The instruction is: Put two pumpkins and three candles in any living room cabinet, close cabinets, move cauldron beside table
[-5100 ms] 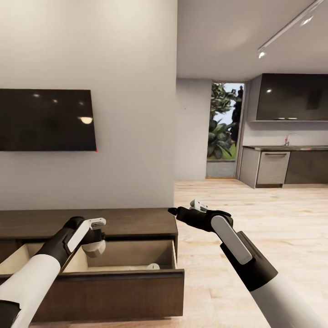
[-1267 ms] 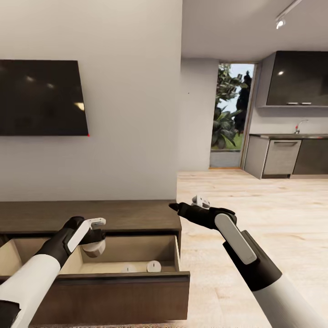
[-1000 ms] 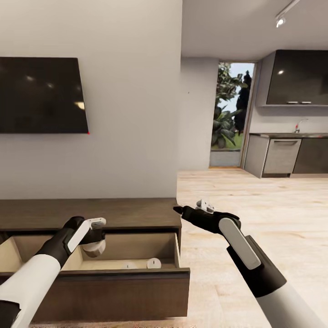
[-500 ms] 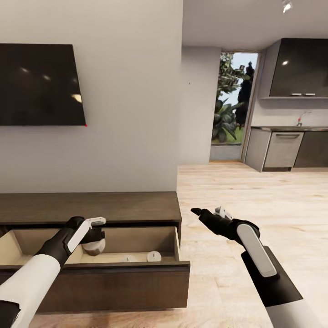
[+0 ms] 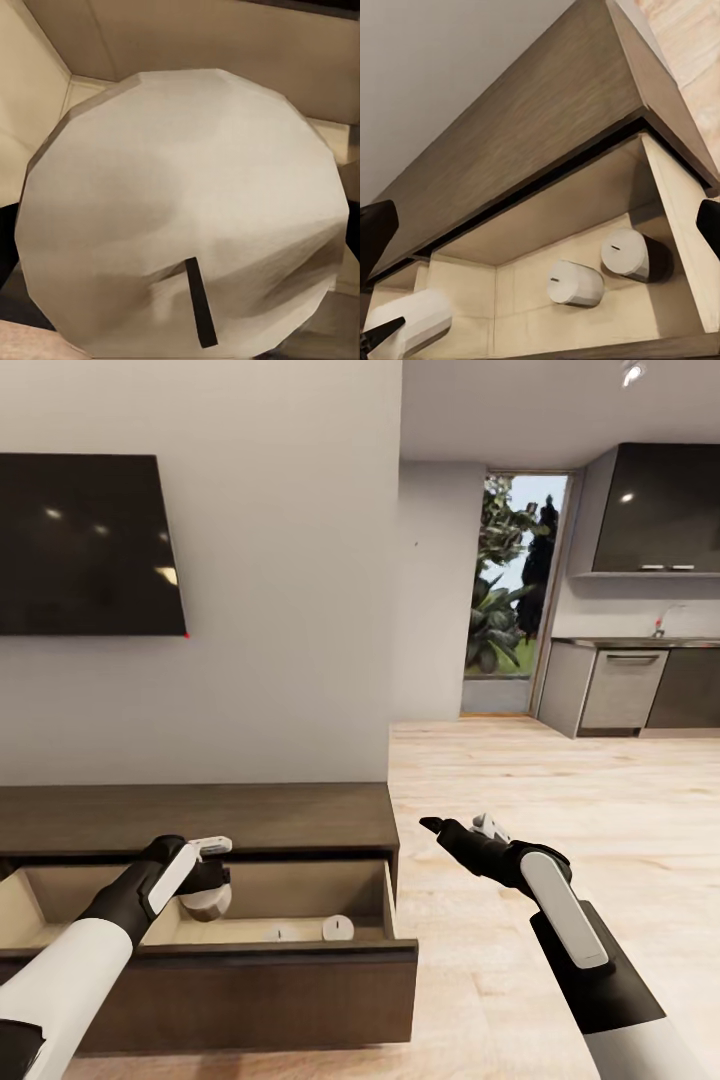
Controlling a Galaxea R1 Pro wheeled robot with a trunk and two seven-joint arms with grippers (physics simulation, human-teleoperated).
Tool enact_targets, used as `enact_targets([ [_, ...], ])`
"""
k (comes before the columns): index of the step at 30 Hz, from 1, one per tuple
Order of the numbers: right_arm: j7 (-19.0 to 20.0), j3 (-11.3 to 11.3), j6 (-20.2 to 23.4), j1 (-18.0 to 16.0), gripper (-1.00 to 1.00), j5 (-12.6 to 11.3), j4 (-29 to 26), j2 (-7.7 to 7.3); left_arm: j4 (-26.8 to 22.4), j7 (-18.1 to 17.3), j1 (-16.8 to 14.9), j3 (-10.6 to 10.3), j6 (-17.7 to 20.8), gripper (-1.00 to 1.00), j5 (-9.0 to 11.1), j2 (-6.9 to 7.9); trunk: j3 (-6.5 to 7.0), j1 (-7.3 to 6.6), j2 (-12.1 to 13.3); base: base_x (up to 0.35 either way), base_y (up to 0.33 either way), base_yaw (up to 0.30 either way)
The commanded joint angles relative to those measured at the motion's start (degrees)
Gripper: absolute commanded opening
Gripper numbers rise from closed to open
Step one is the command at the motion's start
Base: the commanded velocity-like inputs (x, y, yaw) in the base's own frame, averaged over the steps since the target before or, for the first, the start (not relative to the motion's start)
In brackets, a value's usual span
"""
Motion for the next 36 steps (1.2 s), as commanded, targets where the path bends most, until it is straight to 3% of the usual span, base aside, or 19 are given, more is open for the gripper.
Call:
enact_targets([
  [1,-0.6,0.1,-0.1,0.0,1.0,-0.6,-0.1,-0.04,-0.1,0.5,0.0,-0.3,0.1,-1.0,0.6,0.08,-0.07,0.0,0.0,0.08,0.0,0.0],
  [20,-0.6,0.1,-0.1,0.0,1.0,-0.6,-0.1,-0.04,-0.1,0.6,0.0,-0.4,0.1,-1.0,0.6,0.08,-0.07,0.0,0.0,0.083,0.0,0.0],
  [23,-0.6,0.1,-0.1,0.0,1.0,-0.6,-0.1,-0.04,-0.1,0.6,0.0,-0.4,0.1,-1.0,0.6,0.08,-0.73,0.08,-0.1,0.003,0.0,0.0],
  [36,-0.6,0.1,-0.1,0.0,1.0,-0.6,-0.1,-0.04,-0.1,0.6,0.0,-0.4,0.1,-1.0,0.6,0.08,-0.95,0.1,-0.1,0.0,0.0,0.0],
])
